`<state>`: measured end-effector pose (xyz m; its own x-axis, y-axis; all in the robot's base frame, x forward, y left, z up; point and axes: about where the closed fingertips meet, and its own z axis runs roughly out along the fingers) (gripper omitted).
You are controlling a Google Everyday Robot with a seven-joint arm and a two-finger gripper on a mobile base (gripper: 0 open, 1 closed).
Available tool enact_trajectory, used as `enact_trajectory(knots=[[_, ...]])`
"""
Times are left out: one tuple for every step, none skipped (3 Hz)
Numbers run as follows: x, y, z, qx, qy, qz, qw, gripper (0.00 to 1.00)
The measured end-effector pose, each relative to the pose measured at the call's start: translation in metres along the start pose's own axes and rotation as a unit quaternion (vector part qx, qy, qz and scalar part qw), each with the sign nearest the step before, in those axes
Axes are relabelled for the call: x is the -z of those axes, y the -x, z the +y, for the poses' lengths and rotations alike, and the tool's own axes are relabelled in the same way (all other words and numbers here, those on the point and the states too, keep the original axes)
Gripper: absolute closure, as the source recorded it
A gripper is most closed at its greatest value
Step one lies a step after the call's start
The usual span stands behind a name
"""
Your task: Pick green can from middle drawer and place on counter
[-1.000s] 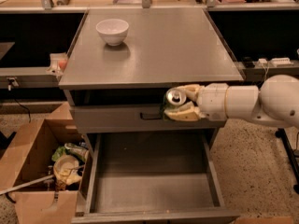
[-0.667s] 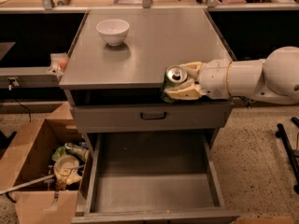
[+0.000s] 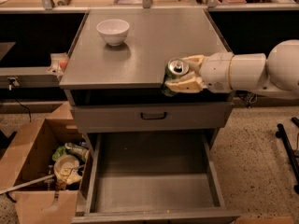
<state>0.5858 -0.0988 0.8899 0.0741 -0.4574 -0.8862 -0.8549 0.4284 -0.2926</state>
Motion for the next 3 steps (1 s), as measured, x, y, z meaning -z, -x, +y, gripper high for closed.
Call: enact_trajectory(knots=[[0.011,0.021,-0.035,-0.032,-0.021,-0.004,0.9993,1.0],[0.015,0.013,-0.085,-0.097,-0.028,0.003,0.9949,1.0],[-0.006,-0.025,-0.139,-0.195,-0.008,0.042,0.9799,1.0]])
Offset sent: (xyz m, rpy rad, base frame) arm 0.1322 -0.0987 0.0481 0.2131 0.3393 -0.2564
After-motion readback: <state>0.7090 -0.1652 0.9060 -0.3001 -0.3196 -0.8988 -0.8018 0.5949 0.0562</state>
